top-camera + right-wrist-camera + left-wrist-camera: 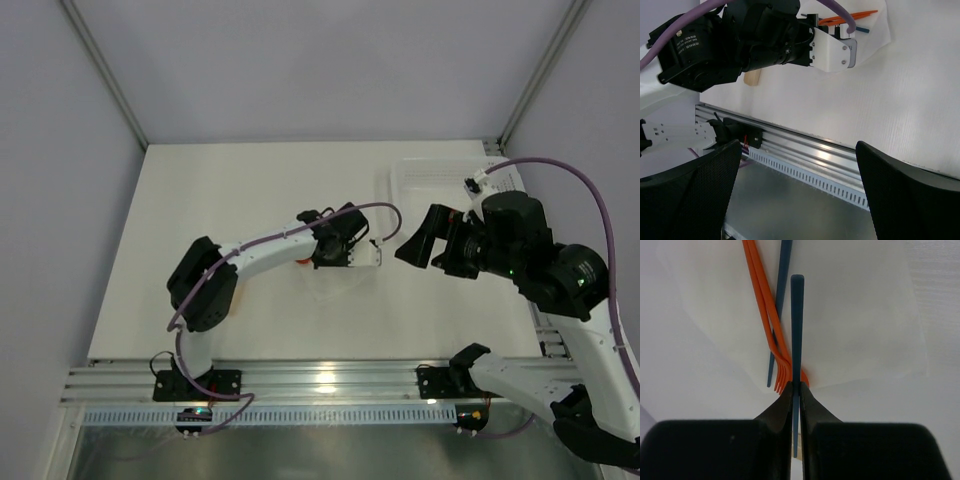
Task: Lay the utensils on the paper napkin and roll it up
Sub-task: Place the utensils on the napkin.
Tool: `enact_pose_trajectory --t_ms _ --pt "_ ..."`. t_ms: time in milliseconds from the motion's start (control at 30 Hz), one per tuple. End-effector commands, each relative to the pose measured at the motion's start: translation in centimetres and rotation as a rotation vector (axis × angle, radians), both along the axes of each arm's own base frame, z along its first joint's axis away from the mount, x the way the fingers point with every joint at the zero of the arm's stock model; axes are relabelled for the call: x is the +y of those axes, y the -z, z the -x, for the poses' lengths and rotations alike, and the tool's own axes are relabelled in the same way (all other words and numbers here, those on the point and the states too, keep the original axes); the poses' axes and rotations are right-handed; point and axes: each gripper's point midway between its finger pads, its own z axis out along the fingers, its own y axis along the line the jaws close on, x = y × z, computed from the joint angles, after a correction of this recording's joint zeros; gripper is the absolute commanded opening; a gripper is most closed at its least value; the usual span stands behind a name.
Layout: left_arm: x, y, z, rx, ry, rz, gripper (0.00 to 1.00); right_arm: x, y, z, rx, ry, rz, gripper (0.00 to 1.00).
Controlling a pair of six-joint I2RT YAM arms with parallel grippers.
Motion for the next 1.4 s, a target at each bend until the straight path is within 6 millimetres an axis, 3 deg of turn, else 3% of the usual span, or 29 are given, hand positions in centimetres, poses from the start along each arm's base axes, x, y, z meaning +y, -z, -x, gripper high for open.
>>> enact_pose_trajectory --t_ms 0,233,800,1367 --pt "-1.4 -1.0 -1.5 -0.081 0.068 -0.028 0.00 -0.8 -1.3 0.6 -0.040 0.034 -0.026 0.99" --pt "-3.4 0.0 -1.8 -0.091 0.101 -0.005 0.00 -1.6 -1.0 1.2 -0.046 0.062 -0.032 1.00" --pt "-3.4 2.5 -4.0 -0.169 0.049 -0.084 0.02 -2.4 -0.8 2.0 -0.040 0.095 -0.043 0.99" --pt "-4.0 2.7 -5.2 -0.206 0.029 -0.096 0.10 -2.5 -0.7 2.1 -0.042 0.100 -0.044 0.99"
